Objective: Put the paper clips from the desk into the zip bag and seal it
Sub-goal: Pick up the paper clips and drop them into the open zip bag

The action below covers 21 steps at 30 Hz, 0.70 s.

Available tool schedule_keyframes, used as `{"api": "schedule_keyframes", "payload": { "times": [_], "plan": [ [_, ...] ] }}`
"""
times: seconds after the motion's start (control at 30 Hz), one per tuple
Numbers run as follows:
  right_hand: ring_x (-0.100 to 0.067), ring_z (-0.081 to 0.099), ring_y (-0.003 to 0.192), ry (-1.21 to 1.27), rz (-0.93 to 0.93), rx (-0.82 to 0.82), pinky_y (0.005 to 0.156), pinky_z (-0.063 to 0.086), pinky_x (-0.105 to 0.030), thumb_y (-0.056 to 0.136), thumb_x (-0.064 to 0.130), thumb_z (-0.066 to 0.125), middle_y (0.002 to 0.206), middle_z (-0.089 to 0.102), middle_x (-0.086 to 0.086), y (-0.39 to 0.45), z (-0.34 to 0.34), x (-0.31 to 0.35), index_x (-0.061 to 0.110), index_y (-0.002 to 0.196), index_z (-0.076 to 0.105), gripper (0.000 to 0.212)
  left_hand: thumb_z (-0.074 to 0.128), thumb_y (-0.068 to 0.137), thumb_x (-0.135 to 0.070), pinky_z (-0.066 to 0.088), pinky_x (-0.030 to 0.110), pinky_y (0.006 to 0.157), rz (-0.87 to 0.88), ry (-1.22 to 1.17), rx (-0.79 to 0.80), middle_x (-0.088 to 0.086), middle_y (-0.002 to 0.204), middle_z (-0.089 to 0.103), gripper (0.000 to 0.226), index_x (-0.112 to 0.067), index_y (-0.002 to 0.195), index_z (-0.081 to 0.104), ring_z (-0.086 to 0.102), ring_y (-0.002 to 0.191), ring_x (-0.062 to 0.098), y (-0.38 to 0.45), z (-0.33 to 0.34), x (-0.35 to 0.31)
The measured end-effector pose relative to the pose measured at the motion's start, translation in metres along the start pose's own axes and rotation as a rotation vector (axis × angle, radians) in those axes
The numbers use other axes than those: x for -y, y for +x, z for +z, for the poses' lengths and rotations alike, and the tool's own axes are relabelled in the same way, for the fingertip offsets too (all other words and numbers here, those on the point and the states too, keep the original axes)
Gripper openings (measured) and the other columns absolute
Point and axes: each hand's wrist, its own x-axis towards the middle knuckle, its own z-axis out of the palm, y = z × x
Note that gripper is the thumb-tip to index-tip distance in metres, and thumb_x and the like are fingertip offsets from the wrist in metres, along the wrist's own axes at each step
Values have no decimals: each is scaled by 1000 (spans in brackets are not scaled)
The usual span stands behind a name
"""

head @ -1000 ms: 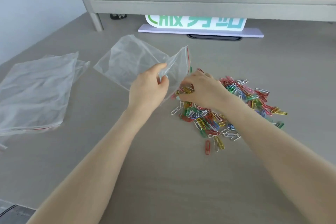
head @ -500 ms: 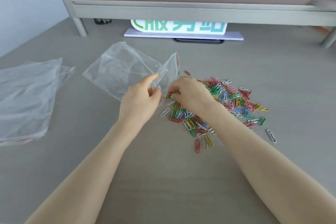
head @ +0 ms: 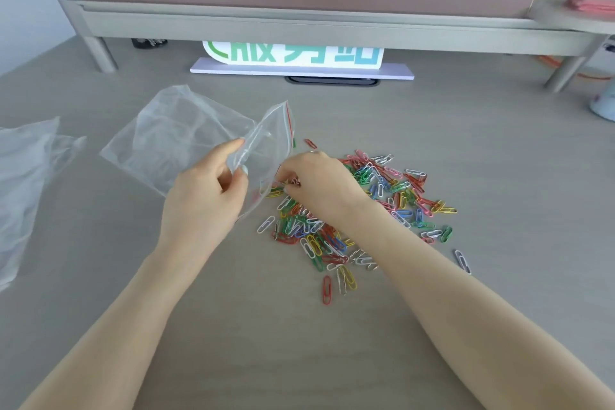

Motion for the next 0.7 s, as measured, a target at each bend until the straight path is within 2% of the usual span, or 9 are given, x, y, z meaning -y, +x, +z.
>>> {"api": "schedule_keyframes", "payload": {
  "times": [0.1,0.23,0.33,0.47,0.6,0.7],
  "plan": [
    [-28,62,86,38,13,7,76,52,-37,80,8,52,98,68,-5,-1,-3,-4,15,91,68,21,49,88,-13,33,25,52,11,17,-11,-12,53,45,41,-32,123,55,41,54,11,-2,0,-2],
    [-20,62,85,104,5,29,78,51,-32,81,12,56,93,70,1,-3,-15,-9,15,91,72,19,45,85,-6,33,30,50,25,66,-53,1,48,34,46,-30,123,58,34,52,21,-2,-4,-4],
    [-9,57,80,177,35,42,75,46,-22,80,9,58,89,66,6,-4,-27,-13,16,93,73,21,44,85,-4,34,29,50,21,81,-83,3,49,32,47,-28,122,60,32,51,23,-2,-7,-4],
    [2,54,69,242,50,57,60,39,-5,78,7,59,86,67,5,-6,-41,-15,17,90,73,21,44,83,-2,30,18,46,15,47,-104,1,49,31,48,-27,120,61,30,54,19,-2,-8,-4],
    [-5,53,55,367,52,45,52,40,-11,78,9,62,68,63,8,-11,-60,-8,20,85,73,17,45,84,0,31,14,48,50,37,-103,-2,48,31,47,-21,123,60,33,54,16,-3,-7,-6],
    [-7,54,56,469,35,-40,53,41,-13,78,10,64,70,66,4,-12,-66,1,21,84,72,15,46,86,-1,33,16,49,74,29,-103,-2,48,32,45,-21,124,59,33,56,17,-4,-6,-8]
  ]
}}
